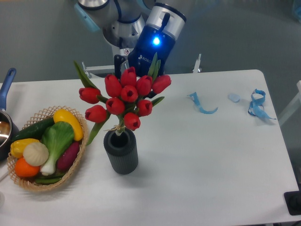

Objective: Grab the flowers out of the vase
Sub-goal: 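Lift the gripped tulip bunch straight up out of the vase, then carry the tulip bunch up and away from the vase toward the ribbons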

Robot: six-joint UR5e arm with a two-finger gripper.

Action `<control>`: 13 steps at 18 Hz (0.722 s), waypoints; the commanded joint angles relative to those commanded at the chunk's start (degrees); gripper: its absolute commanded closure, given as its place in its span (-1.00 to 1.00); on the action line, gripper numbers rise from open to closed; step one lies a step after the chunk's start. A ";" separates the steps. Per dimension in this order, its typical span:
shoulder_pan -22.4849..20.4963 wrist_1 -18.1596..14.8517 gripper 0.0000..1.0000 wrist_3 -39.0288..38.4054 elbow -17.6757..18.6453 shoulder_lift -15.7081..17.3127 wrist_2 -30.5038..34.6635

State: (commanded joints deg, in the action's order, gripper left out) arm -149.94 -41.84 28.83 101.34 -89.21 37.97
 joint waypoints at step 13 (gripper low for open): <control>-9.04 0.09 0.31 8.33 -3.52 -3.43 0.53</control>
State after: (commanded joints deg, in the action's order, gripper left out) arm -158.98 -41.75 37.17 97.82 -92.63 38.50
